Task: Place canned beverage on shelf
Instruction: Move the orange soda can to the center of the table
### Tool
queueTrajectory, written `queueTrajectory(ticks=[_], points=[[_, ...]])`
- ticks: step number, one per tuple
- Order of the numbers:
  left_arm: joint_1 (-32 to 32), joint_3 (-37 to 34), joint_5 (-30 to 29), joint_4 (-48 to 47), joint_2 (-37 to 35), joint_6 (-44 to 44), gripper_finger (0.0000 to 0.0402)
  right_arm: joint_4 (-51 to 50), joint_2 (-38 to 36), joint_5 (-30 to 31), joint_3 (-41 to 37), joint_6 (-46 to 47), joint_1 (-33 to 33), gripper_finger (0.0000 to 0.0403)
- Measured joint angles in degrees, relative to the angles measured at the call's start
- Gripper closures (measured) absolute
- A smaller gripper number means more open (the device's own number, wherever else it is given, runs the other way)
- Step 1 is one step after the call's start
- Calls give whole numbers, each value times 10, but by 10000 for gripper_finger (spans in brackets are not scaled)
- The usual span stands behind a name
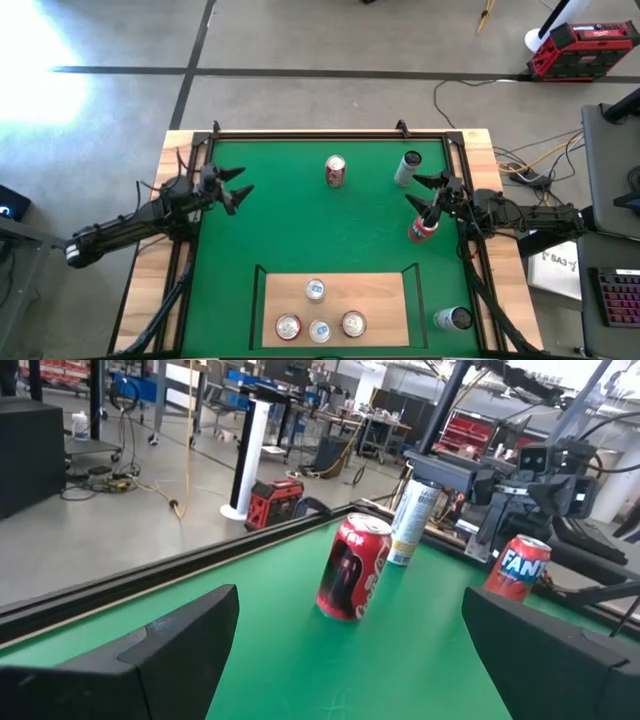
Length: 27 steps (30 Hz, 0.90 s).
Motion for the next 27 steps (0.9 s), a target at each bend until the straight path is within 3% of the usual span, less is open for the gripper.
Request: queueTrajectory(ticks=[16,22,25,27], points=[[0,5,0,3,16,0,32,2,0,-5,0,-3,0,22],[0,5,0,3,24,0,32,24,-1,-19,1,-66,0,22],[0,5,0,3,28,0,32,20,0,-31,21,-39,2,22],[0,5,0,3,30,0,32,5,5,-6,48,3,2,22]])
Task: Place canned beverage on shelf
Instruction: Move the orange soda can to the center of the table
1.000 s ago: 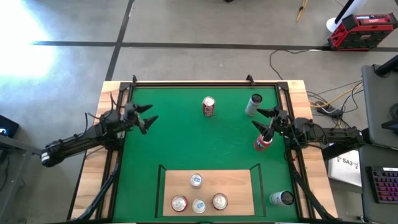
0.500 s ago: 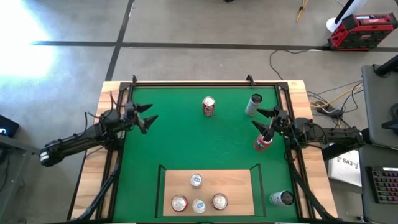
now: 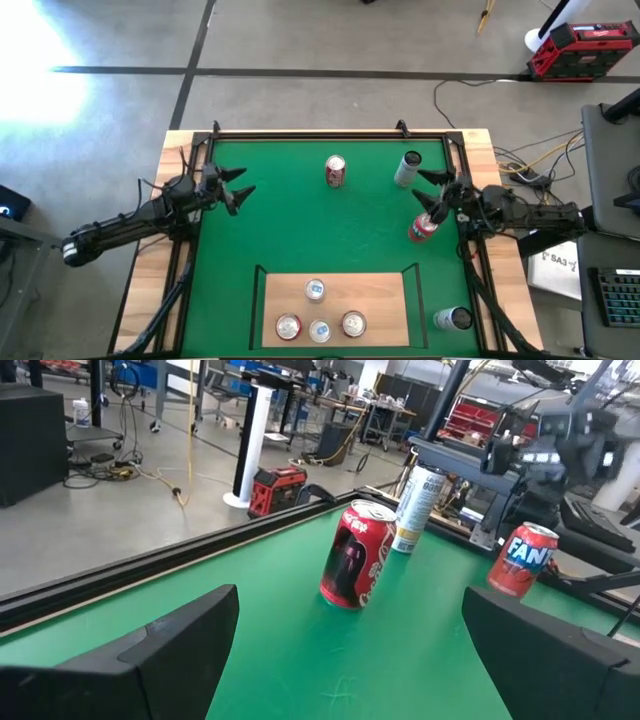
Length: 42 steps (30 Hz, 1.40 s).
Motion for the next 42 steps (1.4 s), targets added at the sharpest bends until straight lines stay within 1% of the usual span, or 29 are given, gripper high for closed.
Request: queueTrajectory(ticks=[2,4,8,11,14,17,20,22,25,27,30,33,37,42], points=[[0,0,0,0,2,0,32,-51,13,41,37,48,0,22],[0,0,0,0,4,0,32,-127,37,72,77,90,0,22],[0,0,0,0,7,0,32,-282,104,78,166,192,0,22],[0,0,0,0,7,0,32,-389,166,59,229,287,0,22],[0,0,0,0,7,0,32,-479,224,33,285,362,0,22],[0,0,0,0,7,0,32,-554,278,9,338,428,0,22],[0,0,0,0,7,0,32,-623,324,-20,386,518,0,22],[0,0,0,0,7,0,32,-670,354,-31,413,579,0,22],[0,0,0,0,7,0,32,-746,393,-56,448,646,0,22],[0,0,0,0,7,0,32,-782,412,-79,470,697,0,22],[0,0,0,0,7,0,32,-820,438,-135,502,778,0,22],[0,0,1,0,7,0,32,-842,465,-183,529,839,0,22],[0,0,1,0,7,0,32,-865,497,-215,558,919,0,22],[0,0,1,0,7,0,32,-872,540,-264,571,1019,0,22]])
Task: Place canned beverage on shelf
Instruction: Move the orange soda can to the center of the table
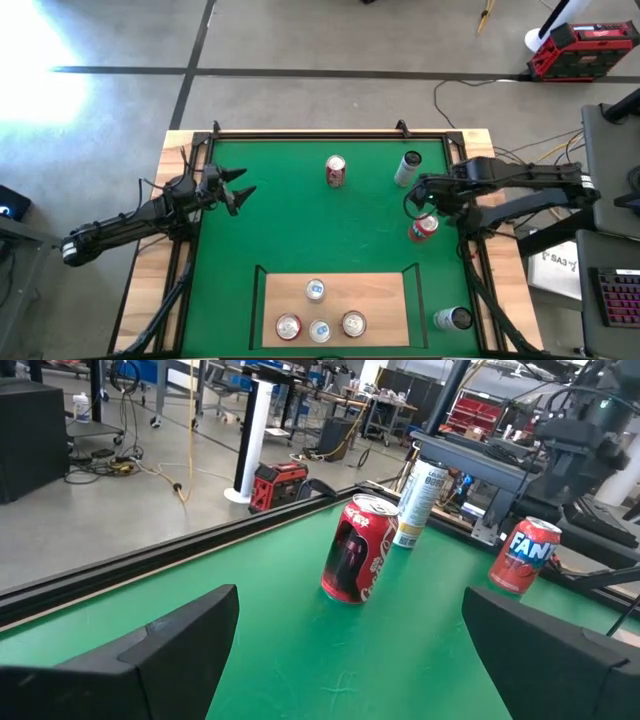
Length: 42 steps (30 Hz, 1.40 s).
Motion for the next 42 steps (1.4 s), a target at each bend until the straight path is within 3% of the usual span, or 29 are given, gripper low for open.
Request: queueTrajectory(ticks=[7,17,30,42], points=[[0,0,0,0,0,0,32,2,43,-50,2,85,0,22],[0,0,0,0,0,0,32,33,67,-34,-19,62,4,22],[0,0,0,0,0,0,32,54,85,6,-29,172,47,21],[0,0,0,0,0,0,32,52,84,41,-53,195,63,21]])
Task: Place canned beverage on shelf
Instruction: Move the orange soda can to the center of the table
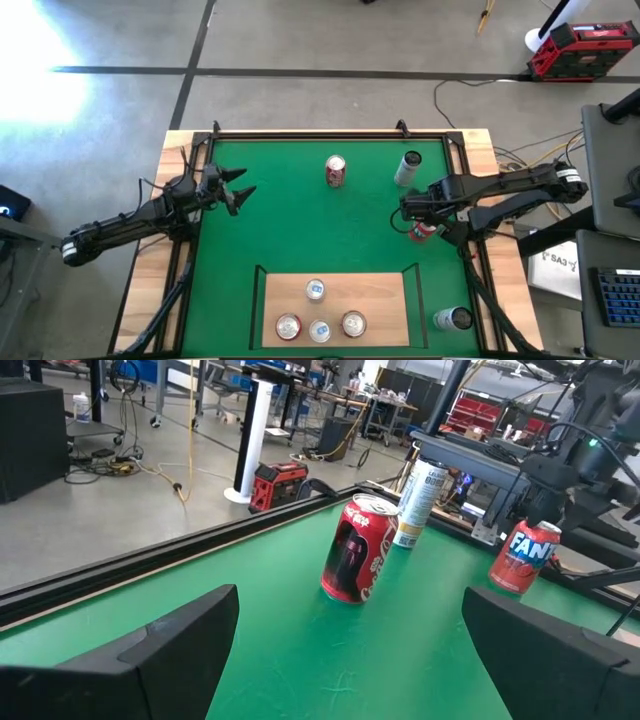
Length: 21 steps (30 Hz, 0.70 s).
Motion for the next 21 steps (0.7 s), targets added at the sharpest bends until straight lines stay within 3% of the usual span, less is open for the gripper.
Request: queueTrajectory(ticks=[15,21], points=[[0,0,0,0,0,0,32,27,1,14,-48,-5,0,21],[0,0,0,0,0,0,32,27,1,20,-47,-65,0,21]])
